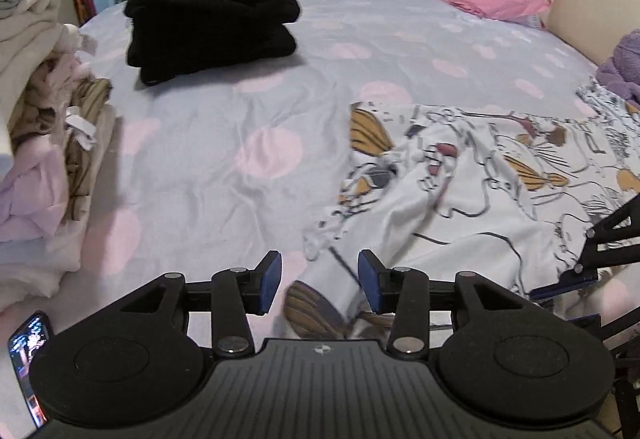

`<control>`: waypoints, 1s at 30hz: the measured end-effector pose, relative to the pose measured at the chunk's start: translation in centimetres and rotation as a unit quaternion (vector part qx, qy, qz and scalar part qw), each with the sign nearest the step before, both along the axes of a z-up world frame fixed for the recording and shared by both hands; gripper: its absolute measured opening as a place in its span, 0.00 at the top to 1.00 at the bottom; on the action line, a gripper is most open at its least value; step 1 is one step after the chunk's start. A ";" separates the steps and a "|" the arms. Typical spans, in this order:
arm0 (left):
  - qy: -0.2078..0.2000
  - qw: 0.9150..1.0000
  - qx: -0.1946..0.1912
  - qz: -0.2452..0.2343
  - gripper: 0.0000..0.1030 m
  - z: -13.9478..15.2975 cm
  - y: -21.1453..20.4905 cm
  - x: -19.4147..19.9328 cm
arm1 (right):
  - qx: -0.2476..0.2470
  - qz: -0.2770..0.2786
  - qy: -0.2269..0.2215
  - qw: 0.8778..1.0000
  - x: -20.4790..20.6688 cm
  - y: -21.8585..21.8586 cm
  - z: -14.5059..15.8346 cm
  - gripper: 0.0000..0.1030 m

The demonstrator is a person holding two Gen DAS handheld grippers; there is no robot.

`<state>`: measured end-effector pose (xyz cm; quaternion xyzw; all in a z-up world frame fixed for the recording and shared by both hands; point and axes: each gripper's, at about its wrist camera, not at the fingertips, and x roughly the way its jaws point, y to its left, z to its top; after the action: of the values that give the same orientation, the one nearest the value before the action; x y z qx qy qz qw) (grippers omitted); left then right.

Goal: Fold clothes

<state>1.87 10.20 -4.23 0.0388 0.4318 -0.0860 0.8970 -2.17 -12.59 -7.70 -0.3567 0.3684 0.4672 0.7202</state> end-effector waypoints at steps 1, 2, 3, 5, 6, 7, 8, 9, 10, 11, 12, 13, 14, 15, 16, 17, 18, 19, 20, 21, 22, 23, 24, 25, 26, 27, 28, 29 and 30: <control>-0.001 1.000 -0.003 0.011 0.61 0.1 0.4 0.0 | 0.002 -0.003 0.002 1.000 0.2 -0.1 -0.1 0.83; -0.001 1.000 -0.008 0.020 0.61 0.1 0.8 0.1 | 0.005 -0.005 0.006 1.000 0.5 -0.1 0.0 0.84; 0.000 1.000 -0.017 0.026 0.61 0.2 1.2 0.1 | 0.008 -0.007 0.009 1.000 0.8 -0.1 0.1 0.84; 0.002 0.999 -0.032 0.034 0.61 0.3 1.7 0.1 | 0.008 -0.002 0.017 1.000 0.7 -0.3 0.9 0.84; 0.001 0.999 -0.034 0.035 0.61 0.4 1.8 0.1 | 0.007 0.001 0.022 1.000 0.6 -0.5 1.3 0.84; 0.001 0.999 -0.035 0.036 0.61 0.4 1.8 0.1 | 0.006 0.005 0.028 1.000 0.5 -0.7 1.7 0.84; 0.002 0.999 -0.036 0.035 0.61 0.4 1.8 0.1 | 0.003 0.010 0.037 0.999 0.3 -0.8 2.1 0.84; 0.004 0.999 -0.038 0.033 0.61 0.3 1.8 0.1 | -0.002 0.017 0.045 0.999 0.1 -1.1 2.5 0.84; 0.007 0.999 -0.040 0.029 0.61 0.3 1.7 0.1 | -0.009 0.022 0.050 0.998 -0.1 -1.2 2.7 0.84; 0.010 0.999 -0.043 0.025 0.61 0.2 1.6 0.1 | -0.022 0.027 0.054 0.998 -0.2 -1.3 2.7 0.84; 0.013 0.999 -0.044 0.021 0.59 0.1 1.6 0.2 | -0.033 0.028 0.056 0.997 -0.2 -1.4 2.4 0.84; 0.017 0.999 -0.044 0.018 0.57 -0.1 1.4 0.2 | -0.043 0.027 0.059 0.997 -0.2 -1.5 2.1 0.84; 0.020 0.999 -0.044 0.016 0.55 -0.3 1.3 0.3 | -0.053 0.027 0.061 0.996 -0.1 -1.6 1.7 0.84; 0.025 0.999 -0.045 0.014 0.54 -0.5 1.2 0.4 | -0.055 0.024 0.062 0.996 0.0 -1.6 1.2 0.84; 0.029 0.998 -0.047 0.013 0.54 -0.8 1.1 0.5 | -0.057 0.020 0.063 0.996 0.1 -1.5 0.7 0.84; 0.033 0.998 -0.048 0.012 0.54 -1.1 0.9 0.6 | -0.055 0.016 0.064 0.996 0.1 -1.6 0.3 0.84; 0.037 0.998 -0.049 0.011 0.54 -1.4 0.8 0.7 | -0.053 0.012 0.067 0.996 0.1 -1.6 0.0 0.84; 0.040 0.998 -0.050 0.010 0.54 -1.6 0.6 0.8 | -0.051 0.009 0.069 0.996 0.2 -1.5 -0.2 0.83; 0.043 0.998 -0.050 0.010 0.55 -1.9 0.4 0.9 | -0.050 0.008 0.070 0.996 0.3 -1.5 -0.2 0.82; 0.046 0.998 -0.050 0.011 0.61 -2.1 0.3 0.9 | -0.048 0.007 0.071 0.996 0.3 -1.6 -0.1 0.81; 0.048 0.998 -0.050 0.012 0.68 -2.3 0.2 0.9 | -0.044 0.006 0.071 0.996 0.4 -1.7 0.1 0.79; 0.047 0.997 -0.053 0.012 0.82 -2.3 0.2 0.9 | -0.038 0.002 0.069 0.997 0.5 -1.8 0.5 0.71; 0.044 0.998 -0.054 0.008 0.92 -2.2 0.0 0.8 | -0.030 -0.005 0.065 0.997 0.6 -1.9 0.8 0.65; 0.037 0.998 -0.053 0.000 0.95 -1.9 -0.2 0.5 | -0.023 -0.011 0.061 0.998 0.8 -2.0 1.1 0.65; 0.029 0.998 -0.052 -0.007 0.98 -1.7 -0.5 0.3 | -0.017 -0.019 0.057 0.998 1.1 -2.1 1.4 0.65; 0.022 0.998 -0.051 -0.016 0.99 -1.3 -0.8 -0.1 | -0.014 -0.028 0.053 0.998 1.3 -2.2 1.6 0.65; 0.016 0.998 -0.050 -0.028 1.00 -0.9 -1.2 -0.6 | -0.012 -0.037 0.046 0.998 1.6 -2.4 1.8 0.65; 0.011 0.998 -0.050 -0.042 1.00 -0.5 -1.7 -1.0 | -0.011 -0.046 0.039 0.998 1.9 -2.5 1.9 0.65; 0.011 0.997 -0.051 -0.059 1.00 -0.3 -2.2 -1.5 | -0.011 -0.055 0.034 0.998 2.2 -2.7 2.1 0.65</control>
<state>0.36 7.99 -4.50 0.0175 0.4334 -0.1606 0.8866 0.07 -15.30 -5.65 -0.3274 0.4168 0.4346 0.7281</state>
